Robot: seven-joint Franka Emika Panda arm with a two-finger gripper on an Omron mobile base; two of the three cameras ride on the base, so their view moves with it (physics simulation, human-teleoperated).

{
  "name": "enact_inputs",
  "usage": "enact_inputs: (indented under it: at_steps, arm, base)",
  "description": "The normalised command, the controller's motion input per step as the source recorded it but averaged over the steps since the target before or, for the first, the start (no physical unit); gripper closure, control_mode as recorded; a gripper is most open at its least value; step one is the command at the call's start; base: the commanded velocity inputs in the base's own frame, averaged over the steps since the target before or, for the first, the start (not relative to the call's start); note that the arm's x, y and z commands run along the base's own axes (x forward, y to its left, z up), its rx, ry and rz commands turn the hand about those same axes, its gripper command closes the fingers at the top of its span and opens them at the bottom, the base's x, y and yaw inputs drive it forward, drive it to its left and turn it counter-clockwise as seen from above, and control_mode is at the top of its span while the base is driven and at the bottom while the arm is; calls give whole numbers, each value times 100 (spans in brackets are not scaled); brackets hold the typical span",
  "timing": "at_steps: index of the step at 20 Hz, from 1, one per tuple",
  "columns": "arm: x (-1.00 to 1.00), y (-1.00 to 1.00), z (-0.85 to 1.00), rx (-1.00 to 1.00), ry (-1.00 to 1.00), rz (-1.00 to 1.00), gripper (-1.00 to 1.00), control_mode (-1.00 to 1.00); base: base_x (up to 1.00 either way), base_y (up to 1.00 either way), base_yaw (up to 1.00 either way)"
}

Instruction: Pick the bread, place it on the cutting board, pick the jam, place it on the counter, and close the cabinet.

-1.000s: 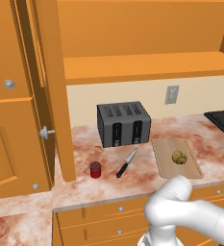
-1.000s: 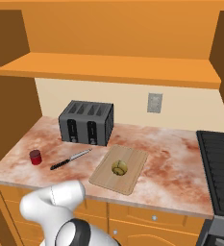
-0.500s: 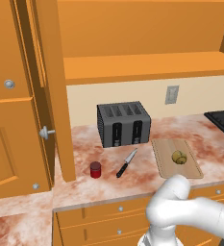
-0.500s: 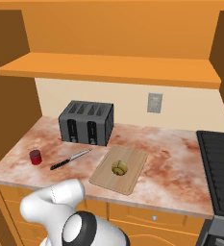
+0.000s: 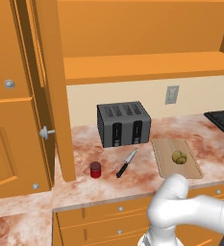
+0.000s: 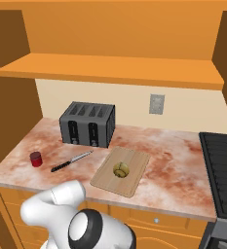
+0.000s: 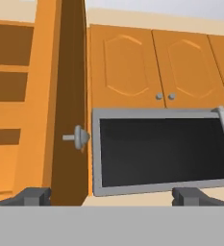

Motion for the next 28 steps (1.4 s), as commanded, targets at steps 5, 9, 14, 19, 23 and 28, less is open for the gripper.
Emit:
enact_inputs:
  at_steps: [5, 9, 14, 19, 23, 28]
  arm:
    - [2, 0, 0, 0, -4, 2, -100, -100]
    - [8, 0, 0, 0, -4, 1, -100, -100]
    - [17, 0, 0, 0, -3, 0, -100, -100]
    - [22, 0, 0, 0, -2, 0, -100, -100]
    - [22, 0, 0, 0, -2, 0, -100, -100]
    - [19, 0, 0, 0, -2, 0, -100, -100]
  base:
    - [0, 0, 0]
    - [0, 0, 0]
    - [0, 0, 0]
    - [0, 0, 0]
    - [0, 0, 0]
    - [0, 0, 0]
